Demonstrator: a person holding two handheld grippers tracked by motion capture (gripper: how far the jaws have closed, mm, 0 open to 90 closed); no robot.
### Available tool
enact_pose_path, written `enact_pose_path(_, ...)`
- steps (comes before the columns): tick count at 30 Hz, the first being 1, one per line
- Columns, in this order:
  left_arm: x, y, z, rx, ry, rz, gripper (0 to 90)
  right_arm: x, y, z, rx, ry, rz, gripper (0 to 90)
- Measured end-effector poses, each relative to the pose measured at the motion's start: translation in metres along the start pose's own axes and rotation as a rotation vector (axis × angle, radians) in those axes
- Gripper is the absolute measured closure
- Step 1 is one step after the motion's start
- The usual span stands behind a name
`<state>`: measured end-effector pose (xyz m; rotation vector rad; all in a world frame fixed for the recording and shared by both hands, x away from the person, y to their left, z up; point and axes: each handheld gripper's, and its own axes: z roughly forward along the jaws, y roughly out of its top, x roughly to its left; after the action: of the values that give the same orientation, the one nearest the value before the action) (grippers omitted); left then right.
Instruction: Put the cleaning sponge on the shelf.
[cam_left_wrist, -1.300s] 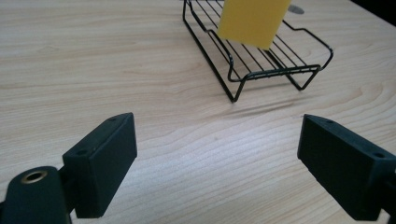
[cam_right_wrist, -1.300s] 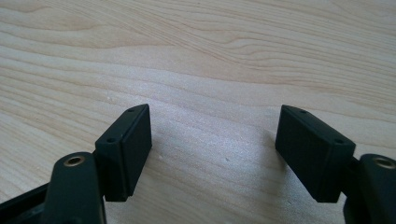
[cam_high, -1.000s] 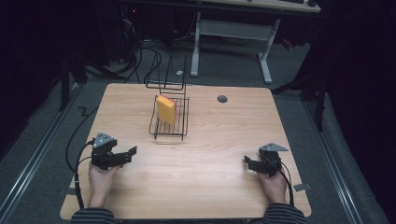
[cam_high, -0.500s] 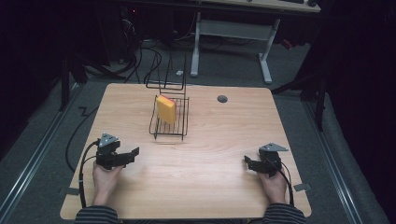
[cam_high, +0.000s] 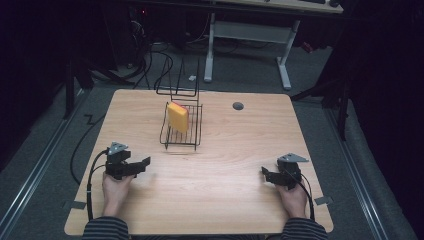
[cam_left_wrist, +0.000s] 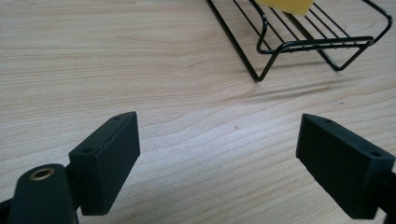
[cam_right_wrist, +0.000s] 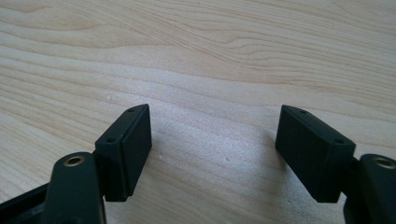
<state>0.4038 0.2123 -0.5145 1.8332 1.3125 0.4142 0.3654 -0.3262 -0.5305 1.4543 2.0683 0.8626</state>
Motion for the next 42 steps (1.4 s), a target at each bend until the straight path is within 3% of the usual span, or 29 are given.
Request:
enact_pose_path(6, -0.001, -0.001, 0.006, 0.013, 0.017, 0.013, 14.2, 0.000, 0.000, 0.000, 0.000, 0.000, 0.000, 27.2)
enact_pose_path(11, -0.004, -0.001, 0.011, 0.027, 0.046, 0.053, 14.2, 0.000, 0.000, 0.000, 0.000, 0.000, 0.000, 27.2)
enact_pose_path(19, -0.003, -0.002, 0.016, 0.034, 0.069, 0.061, 14.2, 0.000, 0.000, 0.000, 0.000, 0.000, 0.000, 27.2)
enact_pose_path(28, -0.006, -0.003, 0.023, 0.056, 0.108, 0.103, 14.3, 0.000, 0.000, 0.000, 0.000, 0.000, -0.001, 27.2)
enact_pose_path(42, -0.003, -0.005, 0.030, 0.082, 0.112, 0.088, 14.4, 0.000, 0.000, 0.000, 0.000, 0.000, 0.000, 27.2)
